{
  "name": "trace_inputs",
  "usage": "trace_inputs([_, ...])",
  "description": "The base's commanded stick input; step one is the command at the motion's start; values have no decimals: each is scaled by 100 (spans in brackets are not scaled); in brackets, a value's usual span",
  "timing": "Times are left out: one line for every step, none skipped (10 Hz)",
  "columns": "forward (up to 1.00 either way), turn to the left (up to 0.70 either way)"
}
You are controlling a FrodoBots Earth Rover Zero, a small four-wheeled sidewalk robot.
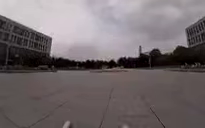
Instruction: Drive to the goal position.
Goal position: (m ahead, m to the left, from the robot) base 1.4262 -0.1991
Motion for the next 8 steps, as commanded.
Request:
trace_inputs([70,0])
trace_inputs([70,0])
trace_inputs([70,0])
trace_inputs([70,0])
trace_inputs([70,0])
trace_inputs([70,0])
trace_inputs([70,0])
trace_inputs([70,0])
